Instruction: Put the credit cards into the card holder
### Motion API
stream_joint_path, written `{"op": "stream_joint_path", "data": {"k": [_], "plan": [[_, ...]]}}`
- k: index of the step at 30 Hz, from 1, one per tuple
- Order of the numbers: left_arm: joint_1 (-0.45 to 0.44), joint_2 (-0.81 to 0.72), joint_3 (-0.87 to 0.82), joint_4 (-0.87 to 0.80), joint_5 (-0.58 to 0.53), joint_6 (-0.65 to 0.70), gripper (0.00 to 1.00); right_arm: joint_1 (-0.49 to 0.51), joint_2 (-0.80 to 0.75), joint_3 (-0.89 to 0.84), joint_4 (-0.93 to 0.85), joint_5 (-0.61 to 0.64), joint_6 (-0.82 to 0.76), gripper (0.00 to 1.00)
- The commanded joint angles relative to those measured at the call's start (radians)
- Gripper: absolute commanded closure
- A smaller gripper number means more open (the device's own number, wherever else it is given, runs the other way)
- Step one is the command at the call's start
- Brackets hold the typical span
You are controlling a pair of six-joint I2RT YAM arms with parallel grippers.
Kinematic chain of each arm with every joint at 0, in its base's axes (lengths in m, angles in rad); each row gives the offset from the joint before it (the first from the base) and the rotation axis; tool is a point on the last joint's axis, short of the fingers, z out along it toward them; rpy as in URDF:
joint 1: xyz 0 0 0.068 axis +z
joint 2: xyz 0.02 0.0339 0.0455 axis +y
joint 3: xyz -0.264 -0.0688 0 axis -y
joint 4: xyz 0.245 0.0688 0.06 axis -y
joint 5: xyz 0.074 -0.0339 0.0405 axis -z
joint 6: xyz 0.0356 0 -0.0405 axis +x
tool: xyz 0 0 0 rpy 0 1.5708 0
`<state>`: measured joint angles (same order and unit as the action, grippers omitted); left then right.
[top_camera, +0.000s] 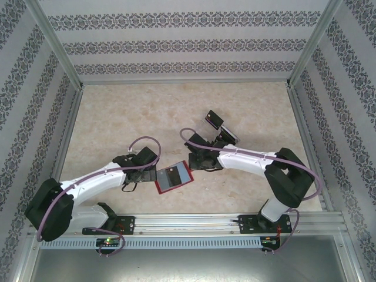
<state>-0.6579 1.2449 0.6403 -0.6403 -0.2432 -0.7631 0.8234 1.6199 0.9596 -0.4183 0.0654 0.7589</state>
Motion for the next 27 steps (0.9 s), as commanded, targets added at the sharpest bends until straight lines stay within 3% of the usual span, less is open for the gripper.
{"op": "stream_joint_path", "data": {"k": [1, 9, 10, 12, 14, 20, 27], "plan": [[0.011, 0.021, 0.034, 0.017, -0.001, 0.031, 0.00, -0.039, -0.040, -0.044, -0.022, 0.045, -0.015, 1.00], [0.011, 0.063, 0.067, 0.064, 0.035, 0.061, 0.00, -0.071, -0.119, -0.132, -0.033, 0.049, 0.030, 1.00], [0.011, 0.065, 0.068, 0.074, 0.043, 0.066, 0.00, -0.071, -0.135, -0.143, -0.029, 0.044, 0.037, 0.92], [0.011, 0.071, 0.074, 0.095, 0.061, 0.079, 0.00, -0.071, -0.186, -0.162, -0.023, 0.030, 0.051, 0.65], [0.009, 0.081, 0.081, 0.107, 0.073, 0.091, 0.00, -0.068, -0.238, -0.168, -0.027, 0.019, 0.055, 0.56], [0.007, 0.125, 0.102, 0.150, 0.102, 0.102, 0.00, -0.044, -0.347, -0.142, -0.032, -0.043, 0.056, 0.57], [0.006, 0.193, 0.129, 0.185, 0.110, 0.109, 0.00, 0.006, -0.307, -0.139, 0.051, -0.144, 0.069, 0.65]]}}
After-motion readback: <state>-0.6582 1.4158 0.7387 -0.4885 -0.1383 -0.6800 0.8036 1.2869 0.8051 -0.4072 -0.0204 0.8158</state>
